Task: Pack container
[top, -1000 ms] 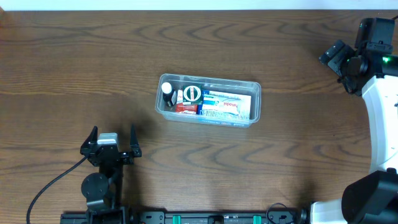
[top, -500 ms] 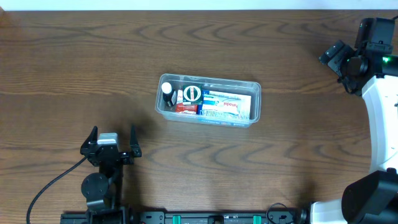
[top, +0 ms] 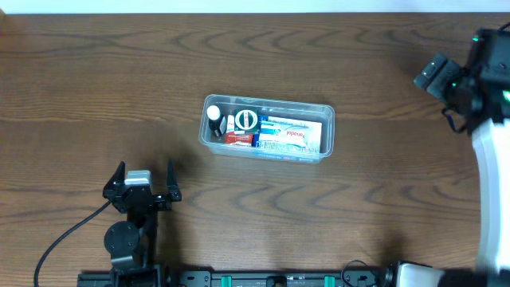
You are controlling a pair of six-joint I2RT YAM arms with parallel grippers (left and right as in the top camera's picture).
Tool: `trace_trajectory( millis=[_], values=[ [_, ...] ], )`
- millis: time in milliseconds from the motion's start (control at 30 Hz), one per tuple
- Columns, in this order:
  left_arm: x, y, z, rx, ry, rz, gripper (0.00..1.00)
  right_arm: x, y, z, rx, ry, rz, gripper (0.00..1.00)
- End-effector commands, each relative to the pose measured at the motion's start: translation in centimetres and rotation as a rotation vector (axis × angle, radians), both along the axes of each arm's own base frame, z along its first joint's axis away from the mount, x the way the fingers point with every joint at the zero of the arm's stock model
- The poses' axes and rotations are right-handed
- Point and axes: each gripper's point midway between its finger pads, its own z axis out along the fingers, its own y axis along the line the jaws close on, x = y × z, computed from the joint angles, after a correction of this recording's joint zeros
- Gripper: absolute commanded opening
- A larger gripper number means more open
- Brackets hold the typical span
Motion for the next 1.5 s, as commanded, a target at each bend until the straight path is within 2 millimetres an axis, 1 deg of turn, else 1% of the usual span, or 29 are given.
trace_trajectory(
  millis=[0,100,200,267,433,533,667,800,867,1033,1133,1333,1467],
  values=[
    [-0.1,0.1,-1.7,-0.017,0.053,0.003,0.98,-1.3,3.5,4.3,-0.158,-0.107,0.317,0.99],
    [-0.1,0.1,-1.7,-0.017,0.053,0.003,0.98,-2.6,7.2,6.7,-0.249,-0.22,0.578,0.99],
    [-0.1,0.1,-1.7,-0.017,0.053,0.003,0.98,-4.1,10.1,8.2,-0.284,-0.33,0.739,0.99],
    [-0.1,0.1,-1.7,-0.017,0.053,0.003,0.98,-4.5,11.3,8.4,-0.289,-0.388,0.788,0.99],
    [-0.1,0.1,-1.7,-0.017,0.053,0.003,0.98,-4.8,12.8,8.0,-0.328,-0.536,0.825,0.98],
    [-0.1,0.1,-1.7,-0.017,0.053,0.003,0.98,-5.1,13.6,7.1,-0.372,-0.646,0.83,0.99],
    [-0.1,0.1,-1.7,-0.017,0.053,0.003,0.98,-6.2,14.1,4.9,-0.425,-0.781,0.825,0.99],
    [-0.1,0.1,-1.7,-0.017,0.053,0.003,0.98,-7.8,14.0,2.4,-0.464,-0.869,0.808,0.99],
    [-0.1,0.1,-1.7,-0.017,0.053,0.003,0.98,-8.9,14.0,1.2,-0.479,-0.902,0.8,0.99],
    [-0.1,0.1,-1.7,-0.017,0.053,0.003,0.98,-10.9,13.9,-1.4,-0.501,-0.947,0.787,0.99],
    [-0.1,0.1,-1.7,-0.017,0.053,0.003,0.98,-11.7,13.9,-2.8,-0.503,-0.953,0.786,0.99],
    [-0.1,0.1,-1.7,-0.017,0.053,0.003,0.98,-12.9,13.9,-4.9,-0.507,-0.972,0.782,0.99],
    [-0.1,0.1,-1.7,-0.017,0.053,0.003,0.98,-13.3,14.0,-5.9,-0.49,-0.942,0.796,0.99]
  ],
)
